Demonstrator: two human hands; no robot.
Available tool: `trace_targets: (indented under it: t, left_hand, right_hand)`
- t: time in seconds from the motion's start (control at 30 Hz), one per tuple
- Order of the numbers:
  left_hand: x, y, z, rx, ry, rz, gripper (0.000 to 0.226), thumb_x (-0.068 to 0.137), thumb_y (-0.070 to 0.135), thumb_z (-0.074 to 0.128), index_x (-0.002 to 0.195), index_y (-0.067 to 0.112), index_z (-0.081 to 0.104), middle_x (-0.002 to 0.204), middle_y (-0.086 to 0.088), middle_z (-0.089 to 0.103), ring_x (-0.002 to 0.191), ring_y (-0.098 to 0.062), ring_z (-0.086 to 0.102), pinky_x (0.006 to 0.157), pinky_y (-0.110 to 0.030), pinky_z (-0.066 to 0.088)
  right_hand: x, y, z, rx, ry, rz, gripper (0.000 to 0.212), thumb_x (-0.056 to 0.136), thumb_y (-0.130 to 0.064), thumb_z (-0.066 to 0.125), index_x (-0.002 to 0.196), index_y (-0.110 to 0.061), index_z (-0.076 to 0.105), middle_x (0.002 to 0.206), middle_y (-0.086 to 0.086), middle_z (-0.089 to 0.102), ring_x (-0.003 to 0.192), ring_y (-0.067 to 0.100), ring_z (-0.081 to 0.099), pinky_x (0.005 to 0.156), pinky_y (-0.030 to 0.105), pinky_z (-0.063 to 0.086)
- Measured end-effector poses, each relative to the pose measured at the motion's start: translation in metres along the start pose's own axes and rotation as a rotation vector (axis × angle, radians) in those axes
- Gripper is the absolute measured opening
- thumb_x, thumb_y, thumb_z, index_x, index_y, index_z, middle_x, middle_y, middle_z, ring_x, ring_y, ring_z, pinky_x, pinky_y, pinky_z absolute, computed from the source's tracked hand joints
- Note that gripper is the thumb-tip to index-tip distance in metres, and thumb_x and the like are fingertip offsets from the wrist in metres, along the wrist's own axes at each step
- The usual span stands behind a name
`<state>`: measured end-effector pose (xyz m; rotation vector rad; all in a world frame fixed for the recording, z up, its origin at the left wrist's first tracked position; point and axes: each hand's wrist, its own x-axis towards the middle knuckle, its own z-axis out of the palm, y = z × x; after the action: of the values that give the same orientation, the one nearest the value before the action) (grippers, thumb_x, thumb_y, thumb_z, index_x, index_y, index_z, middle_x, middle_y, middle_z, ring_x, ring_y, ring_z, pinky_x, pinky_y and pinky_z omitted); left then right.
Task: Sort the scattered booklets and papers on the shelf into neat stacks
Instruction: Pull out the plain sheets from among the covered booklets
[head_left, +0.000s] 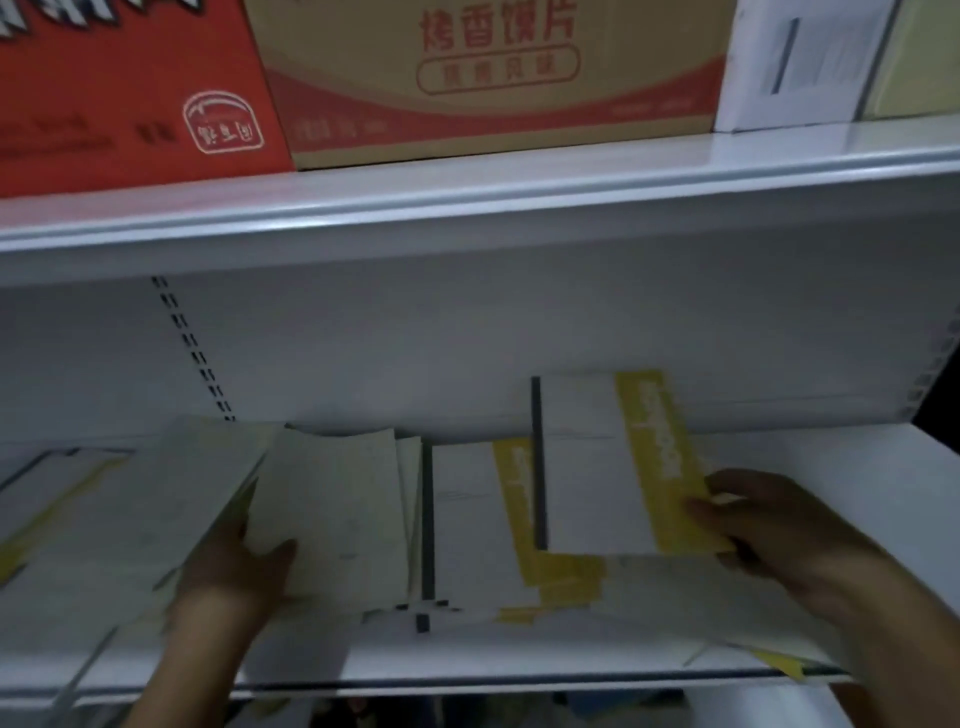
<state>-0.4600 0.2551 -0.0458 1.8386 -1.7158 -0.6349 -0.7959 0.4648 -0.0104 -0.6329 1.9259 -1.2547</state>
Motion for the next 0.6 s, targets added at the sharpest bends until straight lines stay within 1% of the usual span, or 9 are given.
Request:
trace_targets:
  t: [0.07,0.13,0.2,0.27,0.37,0.43,0.5,0.53,0.6]
  left_hand:
    - [0.001,-0.011,0.004,0.266,0.055,0.082,0.065,0.068,0.029,0.076,0.128,0.017,0.054,0.11,-0.024,0.063,0.098,-0.042,0.059,0.086,-0.044,0.05]
    - [-0.001,-0.012,0.005,0.347,0.075,0.103,0.072,0.067,0.035,0.075,0.133,0.024,0.049,0.118,-0.023,0.057,0.106,-0.044,0.052,0.092,-0.045,0.045]
    - [0.0,-0.009,0.006,0.342,0.065,0.101,0.07,0.067,0.039,0.072,0.132,0.021,0.051,0.125,-0.022,0.054,0.113,-0.044,0.047,0.097,-0.047,0.041]
    - [0.001,-0.002,0.01,0.314,0.089,0.163,0.065,0.062,0.041,0.07,0.119,0.012,0.061,0.124,-0.024,0.056,0.115,-0.045,0.049,0.101,-0.05,0.039]
    - [-0.015,0.03,0.024,0.175,0.065,0.335,0.046,0.067,0.016,0.08,0.109,0.005,0.066,0.124,-0.024,0.057,0.115,-0.043,0.051,0.102,-0.052,0.039]
    - [-0.036,0.062,0.035,0.008,-0.063,0.409,0.037,0.074,0.009,0.074,0.11,0.01,0.065,0.122,-0.013,0.058,0.112,-0.036,0.054,0.099,-0.045,0.042]
    - [-0.056,0.088,0.053,-0.119,-0.246,0.483,0.029,0.081,0.014,0.068,0.106,0.025,0.062,0.114,0.002,0.058,0.104,-0.025,0.057,0.089,-0.033,0.045]
    - [-0.066,0.099,0.064,-0.153,-0.348,0.542,0.026,0.083,0.016,0.066,0.103,0.031,0.06,0.112,0.006,0.058,0.1,-0.018,0.056,0.084,-0.027,0.043]
    - [-0.084,0.121,0.085,-0.157,-0.506,0.668,0.026,0.085,0.02,0.063,0.106,0.036,0.058,0.115,0.012,0.057,0.099,-0.008,0.052,0.083,-0.02,0.039]
  right_hand:
    - [0.007,0.0,0.043,-0.084,-0.042,-0.045,0.008,0.085,-0.015,0.065,0.082,-0.008,0.065,0.051,0.002,0.063,0.037,0.012,0.056,0.043,0.02,0.033]
    - [0.015,0.008,0.07,-0.232,-0.079,-0.08,0.02,0.087,-0.024,0.063,0.08,-0.006,0.069,0.06,0.006,0.068,0.05,0.019,0.066,0.041,0.021,0.043]
    - [0.016,0.018,0.076,-0.425,-0.077,-0.089,0.035,0.088,-0.037,0.059,0.095,-0.005,0.071,0.078,0.01,0.074,0.069,0.024,0.07,0.06,0.026,0.055]
    - [0.017,0.027,0.063,-0.574,0.034,-0.073,0.045,0.086,-0.046,0.056,0.117,-0.014,0.062,0.102,0.006,0.072,0.087,0.019,0.066,0.081,0.027,0.05]
    - [0.021,0.042,0.02,-0.563,0.258,-0.059,0.056,0.082,-0.047,0.061,0.131,-0.024,0.048,0.122,0.001,0.061,0.113,0.019,0.056,0.095,0.028,0.045]
    - [0.026,0.057,-0.011,-0.682,0.333,-0.013,0.08,0.076,-0.053,0.064,0.142,-0.024,0.031,0.144,0.003,0.043,0.132,0.023,0.04,0.107,0.037,0.037]
    - [0.026,0.071,-0.033,-0.782,0.304,0.054,0.1,0.07,-0.063,0.063,0.148,-0.023,0.014,0.154,-0.001,0.025,0.141,0.021,0.025,0.113,0.04,0.028]
    - [0.025,0.076,-0.039,-0.788,0.286,0.06,0.104,0.069,-0.065,0.063,0.149,-0.024,0.01,0.155,-0.002,0.022,0.142,0.02,0.024,0.114,0.039,0.027]
    - [0.023,0.082,-0.047,-0.753,0.297,0.028,0.104,0.067,-0.061,0.067,0.148,-0.024,0.014,0.151,0.0,0.031,0.137,0.022,0.034,0.11,0.037,0.033]
